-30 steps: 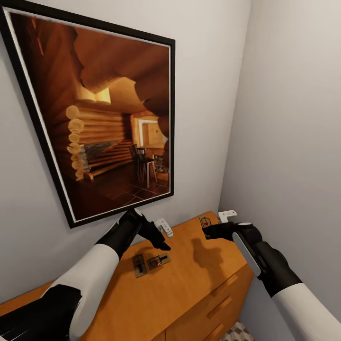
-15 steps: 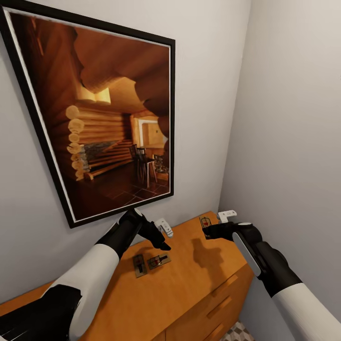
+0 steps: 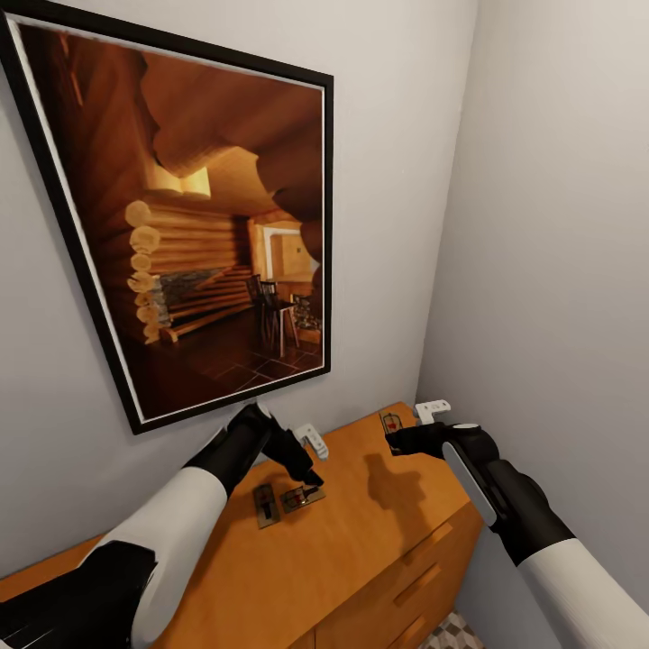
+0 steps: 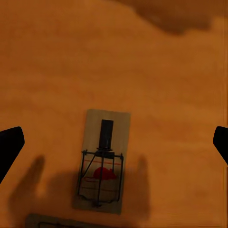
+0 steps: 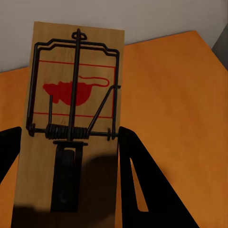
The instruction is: Take the four mousetraps from the cabinet in the bathroom and place them on the bathroom floor. Make sure all four end up on the same floor surface, and ensure that at least two of them are either under or directly next to the same bathroom sink.
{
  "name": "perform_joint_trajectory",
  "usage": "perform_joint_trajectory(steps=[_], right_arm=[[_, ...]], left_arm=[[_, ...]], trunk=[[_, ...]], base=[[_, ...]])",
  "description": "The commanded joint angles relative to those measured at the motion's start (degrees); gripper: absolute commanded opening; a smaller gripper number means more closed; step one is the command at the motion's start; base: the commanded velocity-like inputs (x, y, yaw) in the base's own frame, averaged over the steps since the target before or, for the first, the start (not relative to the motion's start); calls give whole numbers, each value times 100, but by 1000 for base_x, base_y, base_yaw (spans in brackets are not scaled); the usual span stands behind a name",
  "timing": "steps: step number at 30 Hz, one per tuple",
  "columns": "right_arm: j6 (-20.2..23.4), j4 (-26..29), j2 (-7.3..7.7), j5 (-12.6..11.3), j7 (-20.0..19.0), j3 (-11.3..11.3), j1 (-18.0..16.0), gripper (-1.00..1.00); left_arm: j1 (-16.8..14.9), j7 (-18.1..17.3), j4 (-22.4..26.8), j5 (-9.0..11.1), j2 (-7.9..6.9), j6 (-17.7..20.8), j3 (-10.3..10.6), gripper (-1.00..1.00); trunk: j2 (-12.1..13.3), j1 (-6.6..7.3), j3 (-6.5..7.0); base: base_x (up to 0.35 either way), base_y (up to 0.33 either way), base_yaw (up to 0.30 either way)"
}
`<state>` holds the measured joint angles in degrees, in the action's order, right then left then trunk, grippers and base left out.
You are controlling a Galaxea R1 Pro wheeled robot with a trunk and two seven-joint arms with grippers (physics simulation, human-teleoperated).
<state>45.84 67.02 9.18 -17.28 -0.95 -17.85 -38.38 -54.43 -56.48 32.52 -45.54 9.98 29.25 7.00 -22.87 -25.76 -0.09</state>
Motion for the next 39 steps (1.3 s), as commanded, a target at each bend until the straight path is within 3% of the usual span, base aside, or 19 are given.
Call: perform_joint_trajectory(steps=[1,11,33,39], right_arm=[[20,4,5,-9,-11,-8,-3,-100],[15,3,5,-16,-10,-8,-3,-100],[18,-5,5,-25,-11,-8,-3,-100],[18,-5,5,-23,-11,-10,-3,-100]], left_arm=[[1,-16,-16,-22,1,46,-3,100],[2,217,-61,-24,1,51,-137,100],[2,236,-97,1,1,63,-147,100],[2,259,-459,-18,1,58,-147,100]], trunk=[[-5,-2,-3],[-5,-2,-3],[-5,-2,-3],[-5,-2,-3]], base=[[0,0,0],[0,0,0],[0,0,0],[0,0,0]])
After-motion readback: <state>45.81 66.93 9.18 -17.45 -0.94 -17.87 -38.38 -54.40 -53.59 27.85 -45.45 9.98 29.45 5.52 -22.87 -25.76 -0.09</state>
